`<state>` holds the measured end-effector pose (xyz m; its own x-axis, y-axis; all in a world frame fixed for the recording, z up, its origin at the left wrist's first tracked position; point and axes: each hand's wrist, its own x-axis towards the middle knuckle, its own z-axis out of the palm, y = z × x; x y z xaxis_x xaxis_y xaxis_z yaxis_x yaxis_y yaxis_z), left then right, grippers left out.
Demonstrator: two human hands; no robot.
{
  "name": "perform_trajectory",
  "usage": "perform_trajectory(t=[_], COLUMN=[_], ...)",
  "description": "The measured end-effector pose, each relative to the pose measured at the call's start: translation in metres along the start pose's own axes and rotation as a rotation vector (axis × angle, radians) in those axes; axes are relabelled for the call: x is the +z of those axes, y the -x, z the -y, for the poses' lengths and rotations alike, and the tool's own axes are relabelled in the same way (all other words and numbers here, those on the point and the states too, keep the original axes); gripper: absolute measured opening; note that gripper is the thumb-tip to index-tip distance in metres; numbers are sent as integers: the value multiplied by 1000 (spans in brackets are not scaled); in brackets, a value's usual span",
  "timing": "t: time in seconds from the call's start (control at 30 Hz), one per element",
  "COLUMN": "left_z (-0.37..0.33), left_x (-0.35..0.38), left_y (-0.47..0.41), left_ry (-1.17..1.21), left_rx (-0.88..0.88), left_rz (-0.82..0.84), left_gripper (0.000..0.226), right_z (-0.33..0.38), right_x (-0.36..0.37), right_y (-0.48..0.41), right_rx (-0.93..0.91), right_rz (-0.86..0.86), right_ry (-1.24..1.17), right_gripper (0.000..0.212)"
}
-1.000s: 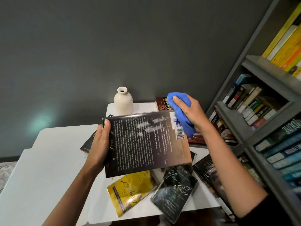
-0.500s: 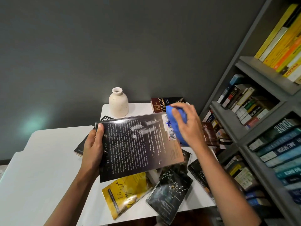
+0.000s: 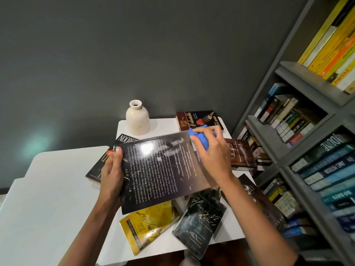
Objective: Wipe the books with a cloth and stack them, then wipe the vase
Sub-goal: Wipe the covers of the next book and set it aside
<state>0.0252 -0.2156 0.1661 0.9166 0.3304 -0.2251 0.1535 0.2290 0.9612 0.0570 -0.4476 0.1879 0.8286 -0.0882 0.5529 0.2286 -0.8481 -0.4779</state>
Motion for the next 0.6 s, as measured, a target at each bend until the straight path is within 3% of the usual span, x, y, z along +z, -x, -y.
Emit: perform_trajectory(t=[0.17, 0.37, 0.43, 0.6], left_z=[-3, 2, 1, -5], left_x=[-1, -6, 0, -3], left_y=[0, -3, -3, -8], left_ry=[-5, 19, 35, 25], left_rx=[29, -4, -12, 26], left_rz=[-10, -9, -6, -41], left_gripper=[35, 46, 45, 51], right_z=[18, -6, 13, 22], right_x=[11, 3, 8, 13], right_y=[46, 9, 0, 53], right_rx=[-230, -1, -31, -273], right_rz=[159, -45, -65, 164], right_ry=[-98, -15, -25, -146], right_gripper=[32, 23, 26, 33])
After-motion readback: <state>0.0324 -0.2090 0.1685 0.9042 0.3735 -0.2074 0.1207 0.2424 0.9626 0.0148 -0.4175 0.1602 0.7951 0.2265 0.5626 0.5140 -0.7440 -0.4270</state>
